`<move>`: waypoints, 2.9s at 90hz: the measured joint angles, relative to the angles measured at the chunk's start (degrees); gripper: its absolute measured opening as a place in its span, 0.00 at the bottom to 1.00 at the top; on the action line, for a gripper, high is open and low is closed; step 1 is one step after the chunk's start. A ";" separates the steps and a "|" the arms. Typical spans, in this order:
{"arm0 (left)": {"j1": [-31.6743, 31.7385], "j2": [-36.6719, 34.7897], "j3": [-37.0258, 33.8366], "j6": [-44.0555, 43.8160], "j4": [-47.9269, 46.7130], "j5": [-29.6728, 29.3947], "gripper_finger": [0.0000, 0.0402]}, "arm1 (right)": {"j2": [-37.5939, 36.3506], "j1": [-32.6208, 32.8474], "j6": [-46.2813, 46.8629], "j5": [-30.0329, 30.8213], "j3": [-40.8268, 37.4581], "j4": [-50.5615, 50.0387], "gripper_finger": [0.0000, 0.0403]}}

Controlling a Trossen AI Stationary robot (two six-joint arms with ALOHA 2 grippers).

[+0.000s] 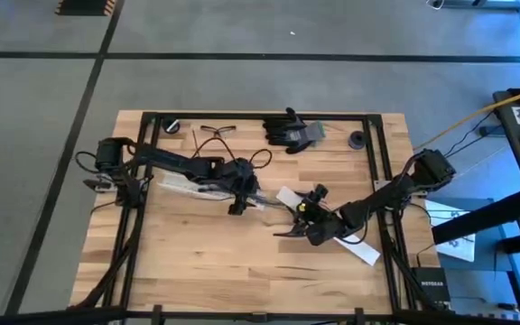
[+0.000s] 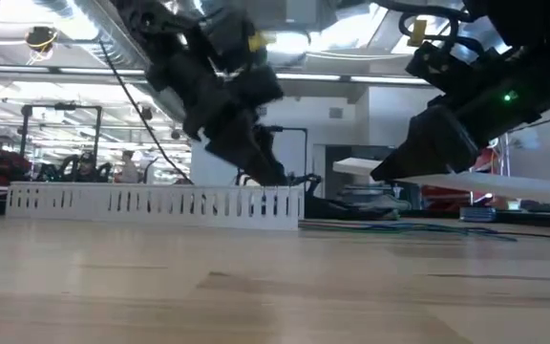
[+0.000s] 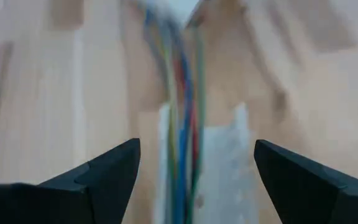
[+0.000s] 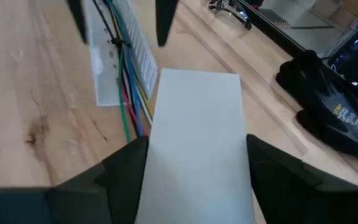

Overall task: Ziptie cables
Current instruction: Close the white cable duct

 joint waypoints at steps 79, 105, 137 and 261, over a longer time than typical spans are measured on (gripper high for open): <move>-1.96 5.23 0.02 -2.40 8.02 2.81 0.59 | 0.63 -7.76 -9.80 -21.17 3.13 8.41 0.58; -1.96 5.23 0.02 -1.95 8.13 2.83 0.59 | 1.31 -11.37 -10.39 -28.62 3.87 6.32 0.58; -1.97 5.25 0.00 -1.79 7.98 2.91 0.59 | 4.94 -11.27 -10.49 -31.29 3.87 9.73 0.58; -2.74 5.42 -0.02 -1.48 8.81 3.99 0.59 | 4.28 -14.37 -13.27 -33.72 8.48 -0.01 0.58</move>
